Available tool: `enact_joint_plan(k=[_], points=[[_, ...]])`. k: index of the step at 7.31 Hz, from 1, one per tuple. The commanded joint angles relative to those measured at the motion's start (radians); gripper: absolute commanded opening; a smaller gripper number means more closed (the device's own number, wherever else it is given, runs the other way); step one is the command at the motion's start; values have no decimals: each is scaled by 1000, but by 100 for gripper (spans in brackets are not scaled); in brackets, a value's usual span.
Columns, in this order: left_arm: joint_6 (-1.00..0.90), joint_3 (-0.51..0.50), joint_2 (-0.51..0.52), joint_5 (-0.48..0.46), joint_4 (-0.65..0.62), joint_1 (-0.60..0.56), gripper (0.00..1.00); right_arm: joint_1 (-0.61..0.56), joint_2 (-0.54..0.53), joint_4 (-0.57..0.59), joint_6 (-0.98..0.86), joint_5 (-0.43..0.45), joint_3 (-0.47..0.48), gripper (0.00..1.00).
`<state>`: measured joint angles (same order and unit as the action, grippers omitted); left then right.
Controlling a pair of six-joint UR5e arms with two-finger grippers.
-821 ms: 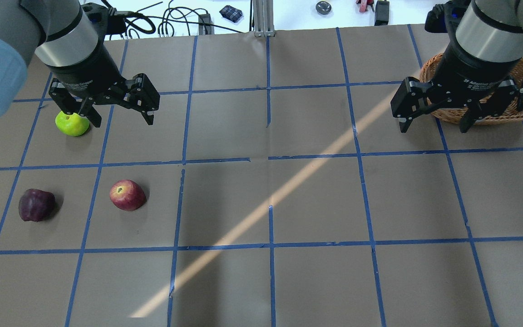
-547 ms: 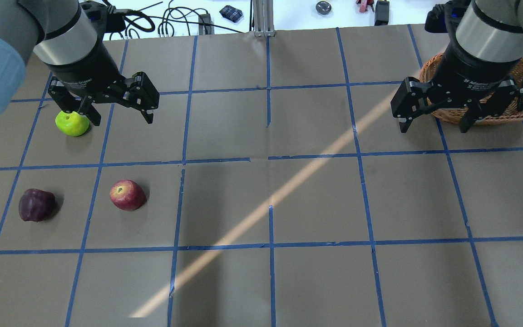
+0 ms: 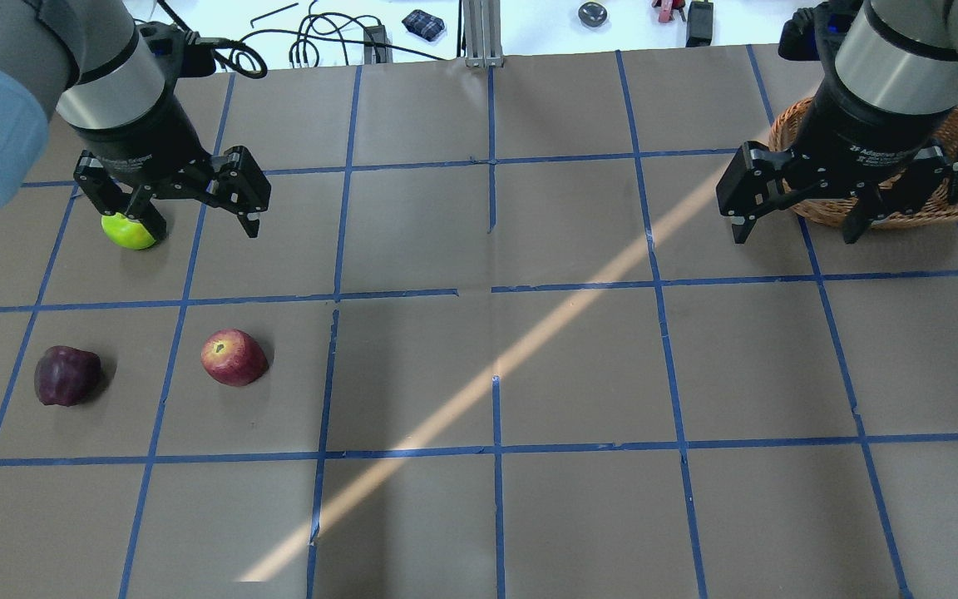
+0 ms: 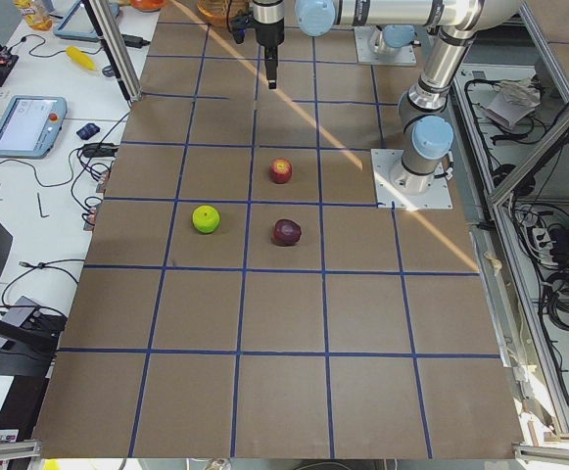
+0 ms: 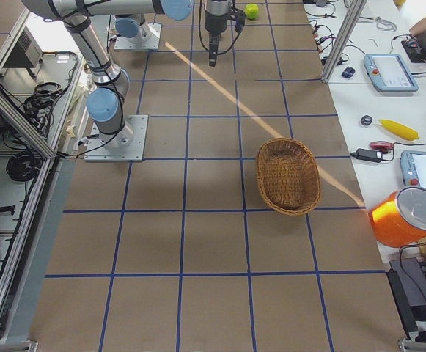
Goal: Put all apples into basket
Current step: 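Move the left gripper from the green apple down to the red apple, then lower the left gripper and grasp the lighter red apple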
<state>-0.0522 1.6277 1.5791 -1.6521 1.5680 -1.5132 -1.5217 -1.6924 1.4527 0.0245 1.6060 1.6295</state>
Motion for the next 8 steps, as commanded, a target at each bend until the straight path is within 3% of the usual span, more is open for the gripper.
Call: enact_joint_plan(k=[1, 3, 8], points=[[-156, 174, 45, -20, -221, 120, 100, 0, -1, -2, 0, 0, 0, 100], [-271, 379, 74, -15, -473, 197, 100, 0, 0, -2, 0, 0, 0, 100], [-276, 428, 255, -11, -603, 203, 100, 0, 2, -12, 2, 2, 0, 100]])
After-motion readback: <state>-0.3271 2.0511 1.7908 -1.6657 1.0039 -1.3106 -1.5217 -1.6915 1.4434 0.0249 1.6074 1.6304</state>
